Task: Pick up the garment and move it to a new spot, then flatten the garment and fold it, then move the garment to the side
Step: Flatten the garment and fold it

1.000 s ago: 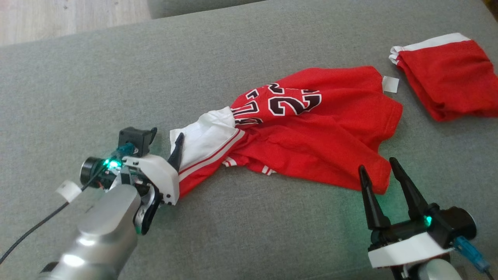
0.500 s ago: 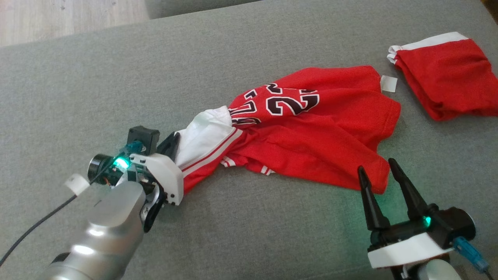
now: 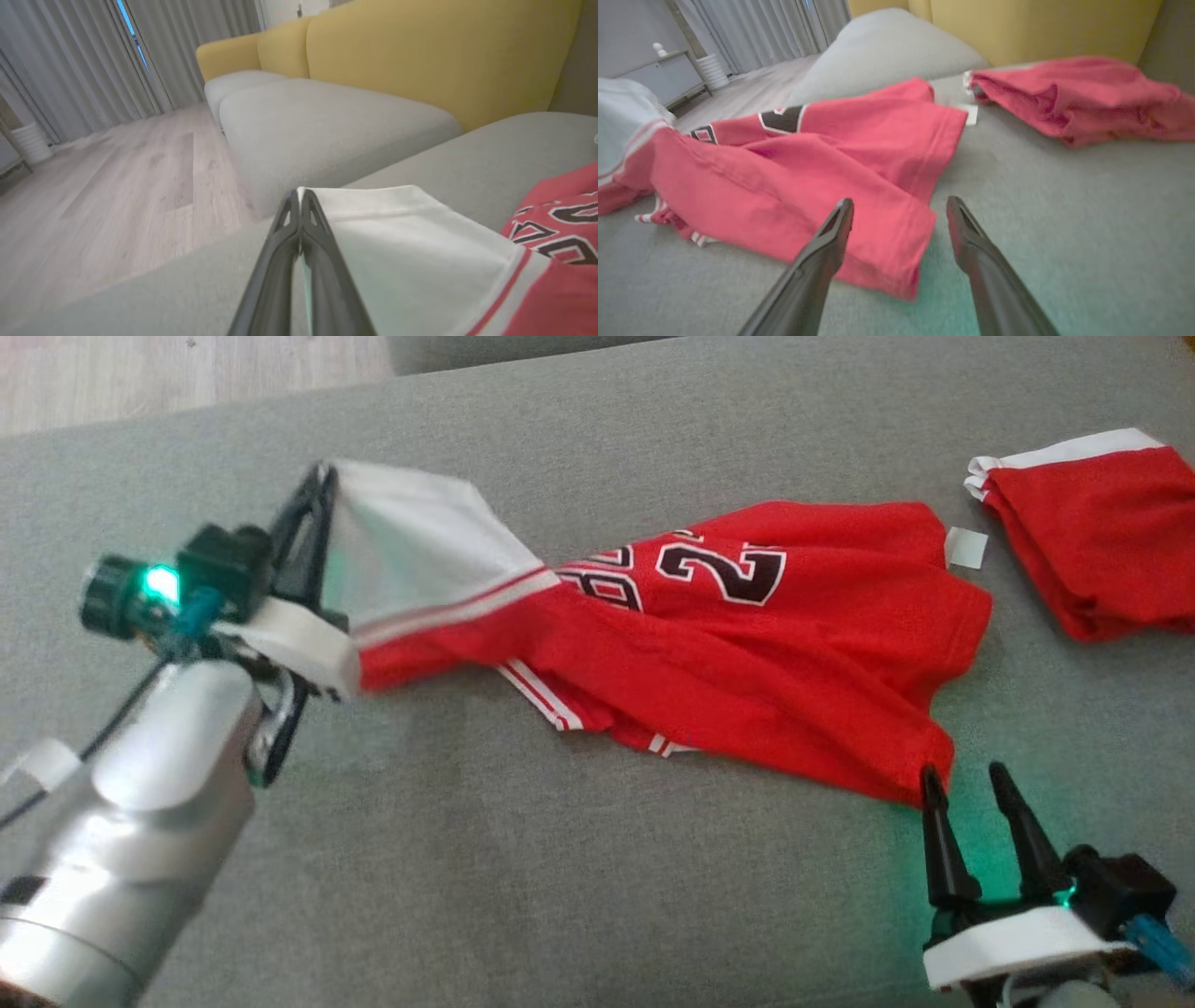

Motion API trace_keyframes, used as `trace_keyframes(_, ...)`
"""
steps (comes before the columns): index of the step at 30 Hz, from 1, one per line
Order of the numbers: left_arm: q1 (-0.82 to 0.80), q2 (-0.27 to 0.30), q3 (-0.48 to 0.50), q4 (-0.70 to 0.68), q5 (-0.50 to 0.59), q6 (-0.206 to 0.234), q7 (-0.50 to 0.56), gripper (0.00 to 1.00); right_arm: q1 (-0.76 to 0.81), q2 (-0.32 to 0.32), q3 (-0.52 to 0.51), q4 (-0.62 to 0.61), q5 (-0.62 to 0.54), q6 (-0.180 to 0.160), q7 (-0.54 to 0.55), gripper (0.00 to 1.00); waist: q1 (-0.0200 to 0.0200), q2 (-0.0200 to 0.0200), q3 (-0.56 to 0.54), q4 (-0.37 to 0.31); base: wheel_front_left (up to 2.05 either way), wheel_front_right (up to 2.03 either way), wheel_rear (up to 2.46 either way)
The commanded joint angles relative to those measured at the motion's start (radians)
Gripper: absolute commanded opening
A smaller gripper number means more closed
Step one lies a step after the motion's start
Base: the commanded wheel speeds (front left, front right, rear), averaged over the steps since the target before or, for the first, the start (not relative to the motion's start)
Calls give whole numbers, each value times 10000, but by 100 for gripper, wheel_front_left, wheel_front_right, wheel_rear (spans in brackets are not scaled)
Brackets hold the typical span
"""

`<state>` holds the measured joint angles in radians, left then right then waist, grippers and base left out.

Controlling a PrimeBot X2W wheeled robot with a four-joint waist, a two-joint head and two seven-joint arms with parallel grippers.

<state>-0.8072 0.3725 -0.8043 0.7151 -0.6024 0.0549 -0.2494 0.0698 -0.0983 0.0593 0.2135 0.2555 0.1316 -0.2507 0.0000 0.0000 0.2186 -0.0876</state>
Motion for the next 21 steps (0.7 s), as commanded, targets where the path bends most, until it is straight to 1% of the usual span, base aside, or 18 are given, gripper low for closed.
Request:
trace_keyframes(1,-490,568,493,-514,144,152,-105,0,-329,-79,177,-17,226,-9,-111,100,0,0,32,38,0,0,0)
trace_keyframes(5,-454,1023,784,-1495,388,413,-118,0,-400,-298,384,520,619,-9,-111,100,0,0,70,63,0,0,0)
trace_keyframes(8,-291,1231,929,-1973,429,539,-120,0,-424,-368,592,610,815,-9,-111,100,0,0,78,25,0,0,0)
trace_keyframes(11,-141,1303,965,-2282,431,620,-121,0,-435,-519,1116,681,971,-9,-111,100,0,0,84,4,0,0,0)
trace_keyframes(16,-4,1358,938,-2511,403,605,-122,0,-393,-833,2060,735,1328,-9,-111,100,0,0,113,6,0,0,0)
trace_keyframes(21,-2,1381,884,-2594,372,581,-77,0,-421,-1096,2596,1048,1482,-9,-111,100,0,0,147,68,0,0,0)
